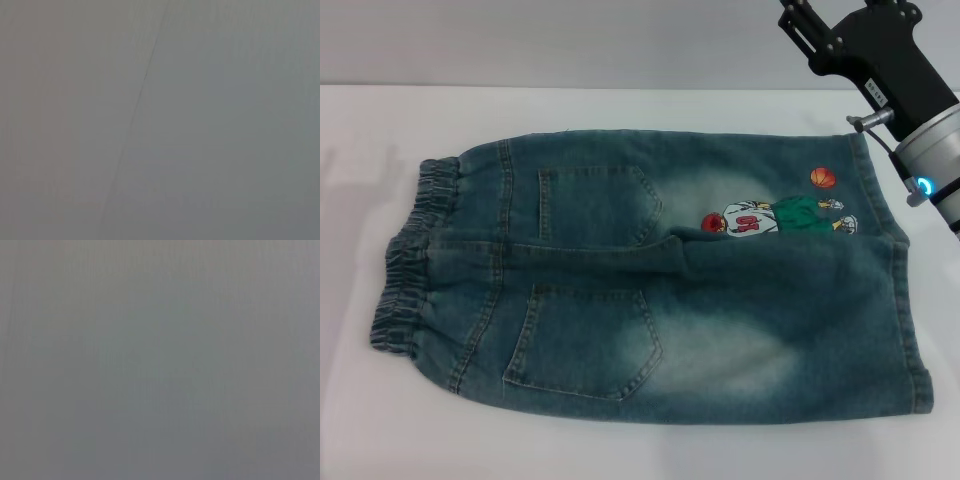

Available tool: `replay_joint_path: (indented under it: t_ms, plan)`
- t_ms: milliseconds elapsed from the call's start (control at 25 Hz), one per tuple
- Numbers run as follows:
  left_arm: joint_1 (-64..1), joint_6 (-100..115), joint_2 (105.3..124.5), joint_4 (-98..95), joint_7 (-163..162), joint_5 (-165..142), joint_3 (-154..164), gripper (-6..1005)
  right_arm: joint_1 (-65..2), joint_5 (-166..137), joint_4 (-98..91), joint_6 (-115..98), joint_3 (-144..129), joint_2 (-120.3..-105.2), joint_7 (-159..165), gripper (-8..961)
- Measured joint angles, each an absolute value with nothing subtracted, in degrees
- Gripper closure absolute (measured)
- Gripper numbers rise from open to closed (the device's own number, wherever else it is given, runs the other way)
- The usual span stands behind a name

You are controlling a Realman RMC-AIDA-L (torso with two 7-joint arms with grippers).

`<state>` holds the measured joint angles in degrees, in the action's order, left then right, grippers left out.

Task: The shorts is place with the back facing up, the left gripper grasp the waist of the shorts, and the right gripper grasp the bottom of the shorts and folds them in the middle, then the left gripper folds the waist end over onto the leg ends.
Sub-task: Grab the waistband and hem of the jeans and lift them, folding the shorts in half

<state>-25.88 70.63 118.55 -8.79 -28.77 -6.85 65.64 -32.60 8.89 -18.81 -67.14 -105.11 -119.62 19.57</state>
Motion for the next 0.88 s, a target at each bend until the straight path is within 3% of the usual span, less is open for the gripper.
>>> replay_joint_path:
  t_ms: [560, 800, 880]
  plan:
    - [-24.99, 68.80, 117.43, -11.57, -38.22, -6.97, 70.96, 159, -32.61, 8.89, -18.72, -67.16, -105.08, -119.62, 19.59, 217]
    - [-25.77, 60.29, 112.96, -17.74, -53.65, -7.29, 84.28, 159, -32.60, 9.20, -17.76, -67.16, -103.76, -119.54, 19.32, 217]
    - [-25.77, 60.29, 112.96, -17.74, -53.65, -7.29, 84.28, 159, -32.53, 9.75, -17.05, -67.16, -102.64, -119.46, 19.30, 217]
